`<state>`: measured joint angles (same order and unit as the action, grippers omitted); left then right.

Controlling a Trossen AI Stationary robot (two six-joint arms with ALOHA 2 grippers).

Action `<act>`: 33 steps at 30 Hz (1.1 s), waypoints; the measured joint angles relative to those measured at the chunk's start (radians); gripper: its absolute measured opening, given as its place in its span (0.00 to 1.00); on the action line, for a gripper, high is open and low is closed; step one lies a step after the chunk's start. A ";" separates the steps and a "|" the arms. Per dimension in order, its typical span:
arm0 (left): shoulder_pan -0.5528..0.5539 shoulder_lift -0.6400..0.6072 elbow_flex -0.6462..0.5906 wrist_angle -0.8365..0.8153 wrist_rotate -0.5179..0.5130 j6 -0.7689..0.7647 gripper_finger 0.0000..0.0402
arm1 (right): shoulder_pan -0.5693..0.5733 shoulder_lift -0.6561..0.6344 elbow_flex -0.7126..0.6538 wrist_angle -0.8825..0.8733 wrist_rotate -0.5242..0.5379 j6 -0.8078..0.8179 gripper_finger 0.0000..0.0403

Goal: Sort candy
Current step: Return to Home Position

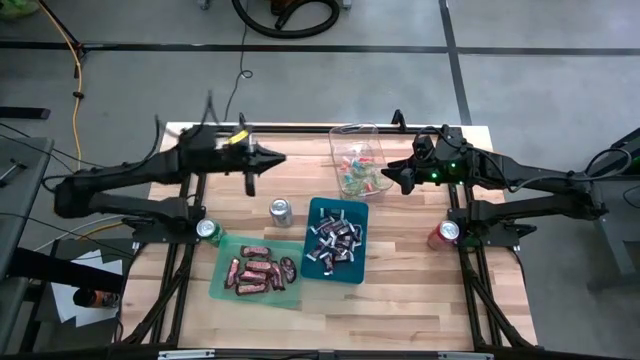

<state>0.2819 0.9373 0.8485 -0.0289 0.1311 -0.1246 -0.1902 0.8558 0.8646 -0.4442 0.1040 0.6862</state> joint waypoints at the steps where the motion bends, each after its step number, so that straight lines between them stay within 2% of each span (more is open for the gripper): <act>1: 0.001 -0.036 -0.049 0.050 -0.007 -0.027 0.00 | 0.000 0.000 0.000 0.000 0.000 -0.008 0.52; 6: 0.003 -0.172 -0.248 0.212 -0.062 -0.117 0.00 | 0.000 0.000 0.000 0.000 -0.001 -0.014 0.52; 11: 0.003 -0.258 -0.373 0.360 -0.091 -0.173 0.00 | 0.000 0.000 0.000 0.000 -0.001 -0.010 0.52; 17: 0.004 -0.321 -0.465 0.501 -0.103 -0.190 0.00 | 0.000 0.000 0.000 0.000 -0.002 -0.007 0.52; 21: 0.004 -0.358 -0.512 0.524 -0.124 -0.209 0.00 | 0.000 0.000 0.000 0.000 -0.002 -0.007 0.52; 30: 0.004 -0.409 -0.678 0.767 -0.147 -0.305 0.00 | 0.000 0.000 0.000 0.000 -0.002 -0.012 0.52; 33: 0.004 -0.425 -0.702 0.801 -0.148 -0.311 0.00 | 0.000 0.000 0.000 0.000 -0.002 -0.007 0.52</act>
<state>0.2859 0.5123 0.1465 0.7723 -0.0166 -0.4358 -0.1905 0.8558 0.8646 -0.4442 0.1024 0.6794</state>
